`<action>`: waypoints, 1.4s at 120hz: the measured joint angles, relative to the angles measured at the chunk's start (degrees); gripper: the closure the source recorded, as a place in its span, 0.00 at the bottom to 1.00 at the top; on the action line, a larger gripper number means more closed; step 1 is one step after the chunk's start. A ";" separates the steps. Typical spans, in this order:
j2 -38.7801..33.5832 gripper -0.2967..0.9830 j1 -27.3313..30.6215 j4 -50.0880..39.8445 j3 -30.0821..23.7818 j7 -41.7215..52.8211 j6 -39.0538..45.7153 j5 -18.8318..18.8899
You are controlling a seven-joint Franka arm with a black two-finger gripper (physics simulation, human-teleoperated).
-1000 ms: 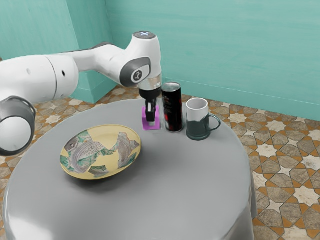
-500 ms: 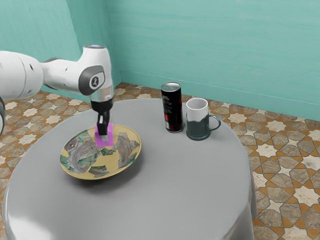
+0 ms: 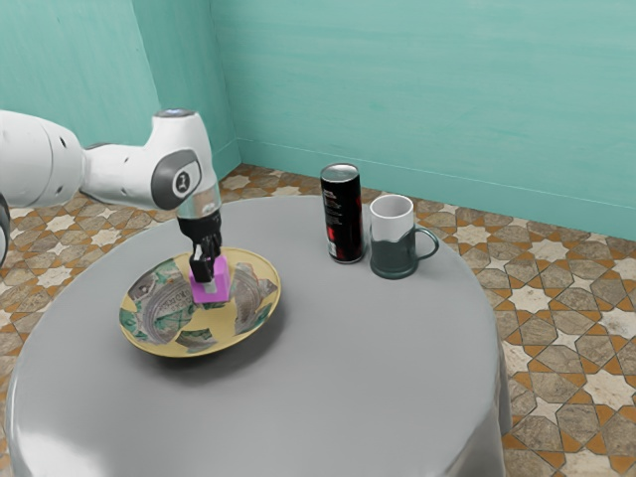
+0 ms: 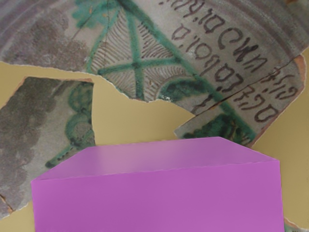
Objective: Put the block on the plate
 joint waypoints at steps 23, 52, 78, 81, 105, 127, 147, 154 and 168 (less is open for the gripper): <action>0.39 0.43 0.03 -0.22 -0.02 1.81 1.58 -0.60; 0.31 0.29 -0.05 -0.16 -0.05 3.46 2.33 -0.71; -1.33 0.25 -0.83 2.20 -0.20 5.44 0.28 -0.67; -1.59 0.25 -1.28 3.74 -0.24 5.92 -0.80 -0.65; -3.66 0.24 -3.91 11.16 -2.69 15.68 -10.60 -1.59; -8.97 0.23 -10.97 18.16 -2.94 32.74 -22.58 -2.25; -16.88 0.23 -9.94 16.92 -4.06 49.38 -30.31 -0.20; -18.48 0.23 -7.90 16.09 -4.60 54.72 -31.93 0.32; -19.30 0.23 -6.04 14.43 -4.70 63.97 -33.21 2.11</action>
